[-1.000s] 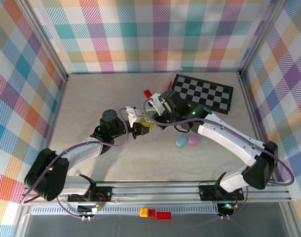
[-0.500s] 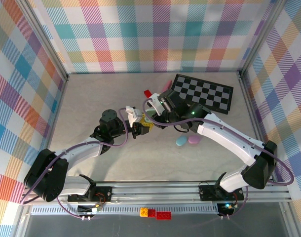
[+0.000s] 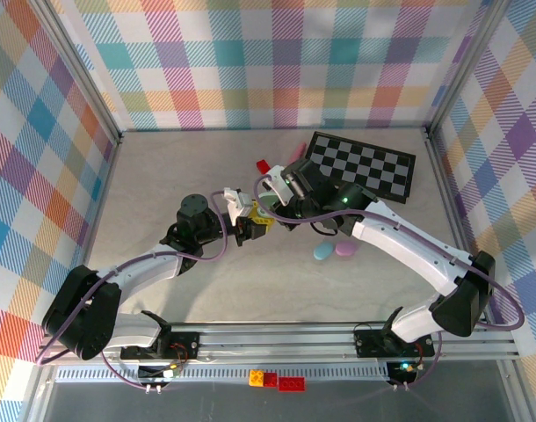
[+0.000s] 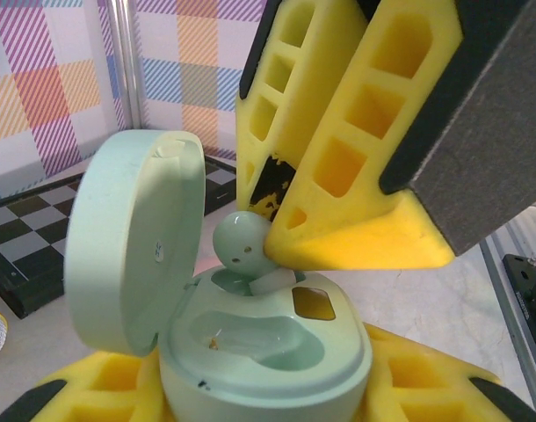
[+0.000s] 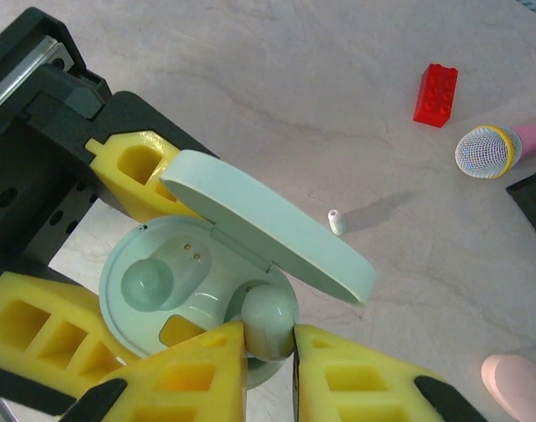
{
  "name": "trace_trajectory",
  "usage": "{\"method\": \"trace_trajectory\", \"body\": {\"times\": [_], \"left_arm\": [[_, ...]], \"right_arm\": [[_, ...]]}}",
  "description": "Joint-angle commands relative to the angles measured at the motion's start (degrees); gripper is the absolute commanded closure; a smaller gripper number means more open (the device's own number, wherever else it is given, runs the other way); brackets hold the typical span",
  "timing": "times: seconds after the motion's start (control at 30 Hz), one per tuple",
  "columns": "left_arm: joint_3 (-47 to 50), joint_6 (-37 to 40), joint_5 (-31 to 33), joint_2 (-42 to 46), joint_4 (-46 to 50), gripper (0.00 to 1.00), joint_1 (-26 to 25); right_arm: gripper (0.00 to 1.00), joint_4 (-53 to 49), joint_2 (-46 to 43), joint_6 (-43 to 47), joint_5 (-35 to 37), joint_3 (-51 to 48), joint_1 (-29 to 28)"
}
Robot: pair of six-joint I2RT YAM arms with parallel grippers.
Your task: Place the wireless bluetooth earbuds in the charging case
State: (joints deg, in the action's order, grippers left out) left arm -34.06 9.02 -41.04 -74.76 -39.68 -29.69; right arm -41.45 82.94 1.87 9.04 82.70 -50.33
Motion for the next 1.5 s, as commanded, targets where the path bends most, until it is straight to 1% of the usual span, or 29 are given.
{"method": "trace_trajectory", "body": {"times": [0.0,0.17,0.3,0.47,0.57,0.93,1.03,1.13,1.23,1.33,1.4,1.47], "left_arm": [[-2.1,-0.2,-0.7,1.6,-3.8,0.65,0.5],[-2.3,-0.6,-1.1,1.7,-3.9,0.65,0.5],[-2.3,-0.5,-1.2,1.6,-3.8,0.65,0.5],[-2.4,-0.8,-1.6,1.2,-4.2,0.66,0.5],[-2.4,-0.8,-1.7,1.2,-4.2,0.66,0.5],[-2.1,-1.1,-1.8,0.8,-5.0,0.66,0.5],[-1.6,-1.0,-1.1,0.9,-5.6,0.66,0.5],[-0.6,-1.4,-0.1,1.0,-7.2,0.66,0.8],[0.0,-2.6,0.0,0.7,-8.8,0.66,1.6],[0.8,-4.5,-0.3,0.0,-12.0,0.66,2.5],[1.3,-5.6,-0.3,-0.3,-13.9,0.66,3.2],[1.8,-6.7,-0.3,-0.4,-15.9,0.66,4.0]], "right_arm": [[0.81,-2.4,-0.6,1.5,0.2,1.4,-0.5],[0.81,-2.6,0.6,1.5,0.6,1.8,-0.5],[0.80,-2.8,1.1,1.4,-0.4,2.6,-0.6],[0.75,-2.5,1.5,1.1,-1.1,3.5,-0.6],[0.69,-2.2,1.5,0.8,-1.3,3.9,-0.6],[0.67,-0.2,-0.4,-1.2,-1.7,3.2,-0.6],[0.64,1.3,-2.2,-2.0,-1.7,2.4,-0.5],[0.53,4.6,-5.2,-2.8,-3.5,0.3,-0.3],[0.45,8.0,-8.7,-4.4,-5.9,-2.4,0.5],[0.42,12.2,-12.5,-7.4,-9.1,-5.8,2.5],[0.41,15.6,-15.2,-10.9,-11.7,-8.9,4.9],[0.41,19.6,-17.8,-15.8,-14.5,-12.9,8.5]]}}
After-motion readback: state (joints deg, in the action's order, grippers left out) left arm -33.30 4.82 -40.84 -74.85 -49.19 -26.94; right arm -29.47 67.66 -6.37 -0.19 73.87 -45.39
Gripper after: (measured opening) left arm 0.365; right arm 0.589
